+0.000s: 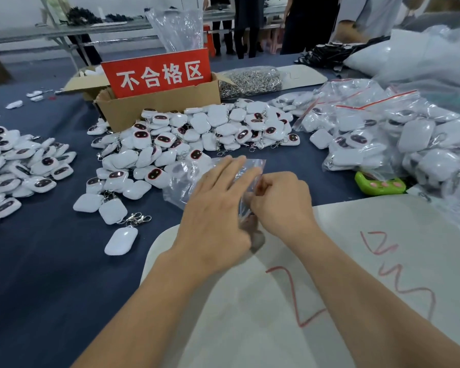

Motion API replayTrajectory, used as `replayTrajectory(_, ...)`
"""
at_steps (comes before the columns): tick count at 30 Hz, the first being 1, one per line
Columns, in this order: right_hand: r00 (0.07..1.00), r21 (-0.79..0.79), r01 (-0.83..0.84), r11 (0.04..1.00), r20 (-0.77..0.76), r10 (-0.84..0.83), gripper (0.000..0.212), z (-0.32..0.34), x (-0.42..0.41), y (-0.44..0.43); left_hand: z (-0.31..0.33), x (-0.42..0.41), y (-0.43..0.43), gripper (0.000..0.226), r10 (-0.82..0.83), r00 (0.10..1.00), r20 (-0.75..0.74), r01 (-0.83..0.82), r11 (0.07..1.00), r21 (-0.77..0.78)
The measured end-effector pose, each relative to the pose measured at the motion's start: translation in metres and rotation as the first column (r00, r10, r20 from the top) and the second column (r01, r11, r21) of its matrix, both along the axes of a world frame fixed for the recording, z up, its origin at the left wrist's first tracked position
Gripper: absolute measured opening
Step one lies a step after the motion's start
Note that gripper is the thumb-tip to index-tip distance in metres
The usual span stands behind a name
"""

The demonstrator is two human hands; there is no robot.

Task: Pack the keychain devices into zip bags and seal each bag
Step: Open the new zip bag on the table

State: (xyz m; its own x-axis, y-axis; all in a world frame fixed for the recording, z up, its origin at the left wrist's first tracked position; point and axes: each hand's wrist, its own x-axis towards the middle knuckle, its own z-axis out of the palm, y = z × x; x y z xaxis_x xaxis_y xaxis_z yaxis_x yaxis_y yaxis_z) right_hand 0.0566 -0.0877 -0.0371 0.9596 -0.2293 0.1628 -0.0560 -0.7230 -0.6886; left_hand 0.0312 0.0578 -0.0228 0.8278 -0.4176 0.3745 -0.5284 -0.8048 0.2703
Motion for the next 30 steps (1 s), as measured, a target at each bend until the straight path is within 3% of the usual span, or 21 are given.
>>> replayTrajectory(5, 0.996, -0.023, -0.079, 0.997, -0.033, 0.079, 0.025, -0.005, -0.001, 0.003, -0.01, 0.006, 0.001, 0.09, -0.004, 0.989, -0.148, -0.018, 0.989, -0.146)
replayTrajectory(7, 0.99, 0.002, -0.133, 0.991, -0.038, 0.133, 0.01, -0.004, -0.001, 0.007, -0.014, 0.009, 0.002, 0.09, -0.005, 0.986, -0.169, -0.029, 0.98, -0.195)
replayTrajectory(10, 0.986, 0.066, -0.163, 0.984, -0.005, 0.164, 0.017, 0.001, -0.002, 0.007, -0.015, 0.009, 0.002, 0.091, -0.028, 0.984, -0.176, -0.018, 0.967, -0.255)
replayTrajectory(12, 0.981, 0.279, -0.189, 0.942, 0.014, 0.193, 0.014, 0.005, -0.003, 0.007, -0.013, 0.007, 0.001, 0.092, -0.05, 0.985, -0.167, -0.005, 0.95, -0.311)
replayTrajectory(15, 0.967, 0.659, -0.215, 0.721, 0.037, 0.254, 0.022, 0.01, -0.003, 0.005, -0.015, 0.006, -0.001, 0.094, -0.032, 0.988, -0.15, -0.021, 0.941, -0.339)
replayTrajectory(18, 0.955, 0.761, -0.205, 0.615, 0.019, 0.295, 0.019, 0.014, -0.002, -0.004, -0.016, 0.006, -0.001, 0.093, -0.041, 0.995, -0.09, 0.011, 0.95, -0.312)
replayTrajectory(20, 0.948, 0.744, -0.206, 0.636, -0.011, 0.319, 0.023, 0.014, -0.002, -0.006, -0.014, 0.008, -0.001, 0.084, -0.064, 0.998, -0.011, 0.058, 0.956, -0.286)
replayTrajectory(22, 0.948, 0.666, -0.213, 0.715, -0.036, 0.316, 0.026, 0.011, -0.003, -0.003, -0.014, 0.008, -0.001, 0.082, -0.053, 0.998, 0.03, 0.059, 0.962, -0.267)
replayTrajectory(25, 0.966, 0.401, -0.211, 0.891, -0.053, 0.253, 0.014, 0.005, -0.001, 0.004, -0.013, 0.003, -0.004, 0.079, -0.011, 0.999, 0.037, 0.022, 0.952, -0.307)
replayTrajectory(27, 0.98, 0.211, -0.178, 0.961, -0.055, 0.194, 0.02, 0.005, -0.002, 0.006, -0.01, -0.003, -0.008, 0.084, -0.03, 0.999, 0.019, 0.035, 0.937, -0.348)
replayTrajectory(30, 0.979, 0.31, -0.146, 0.939, -0.089, 0.182, 0.008, 0.006, -0.004, 0.007, -0.008, -0.007, -0.011, 0.086, -0.037, 0.999, -0.027, 0.024, 0.928, -0.373)
